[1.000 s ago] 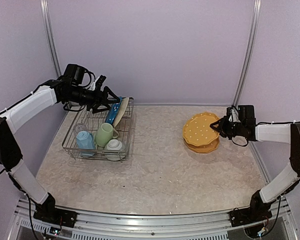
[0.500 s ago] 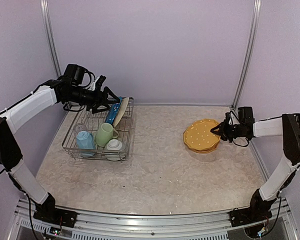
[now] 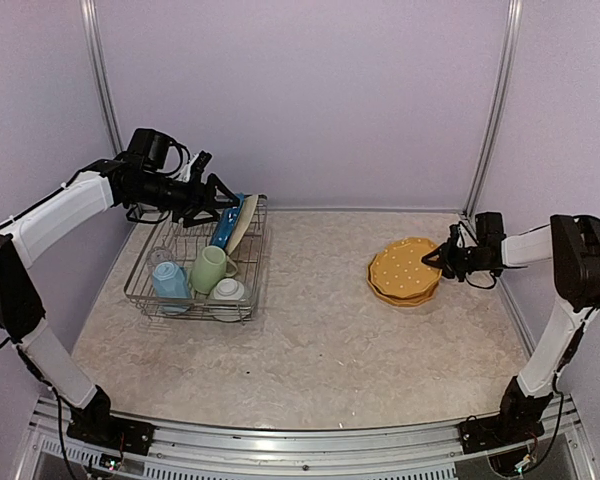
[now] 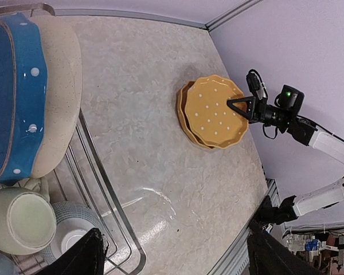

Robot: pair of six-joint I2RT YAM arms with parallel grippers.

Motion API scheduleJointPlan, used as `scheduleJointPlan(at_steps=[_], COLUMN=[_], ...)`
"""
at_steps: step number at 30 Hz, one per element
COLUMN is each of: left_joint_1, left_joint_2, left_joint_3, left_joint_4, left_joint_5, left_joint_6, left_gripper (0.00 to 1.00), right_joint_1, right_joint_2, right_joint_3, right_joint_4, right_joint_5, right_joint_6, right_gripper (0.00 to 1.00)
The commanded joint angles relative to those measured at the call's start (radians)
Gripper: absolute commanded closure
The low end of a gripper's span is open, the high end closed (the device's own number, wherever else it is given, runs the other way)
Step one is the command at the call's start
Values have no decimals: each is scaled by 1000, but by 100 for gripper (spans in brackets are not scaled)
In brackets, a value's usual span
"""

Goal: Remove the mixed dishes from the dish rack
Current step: Place the plate with another plate.

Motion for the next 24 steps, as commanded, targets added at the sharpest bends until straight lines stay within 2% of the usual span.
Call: scheduleJointPlan(at_steps=[1,7,12,16,20,24], left_joint_1=[3,0,-3,-6,-12,-16], left_joint_2=[-32,-33,-27,-25,-21,-16], left_joint_3=[20,21,33,36,41,48], left_joint_4=[-20,-25,-50,-57,-70,-81], left_joint_5=[-18,-27,-65,-79,-112,-135], left_joint_6=[18,22,33,37,44,51], left_gripper=[19,18,18,18,18,18], right_joint_1=[-19,-19,16,69,98,114], right_joint_2=[2,11,0,-3,-25,-38], right_joint_3=[33,41,110,170,181,184], right_joint_4=[34,21,-145,-290,-353,-398], right_joint_5=[-68,-69,83,240,368,451], right_joint_6=[-34,-56,-173,-256,-298,-326], right_gripper=[92,67,49,41,32,27])
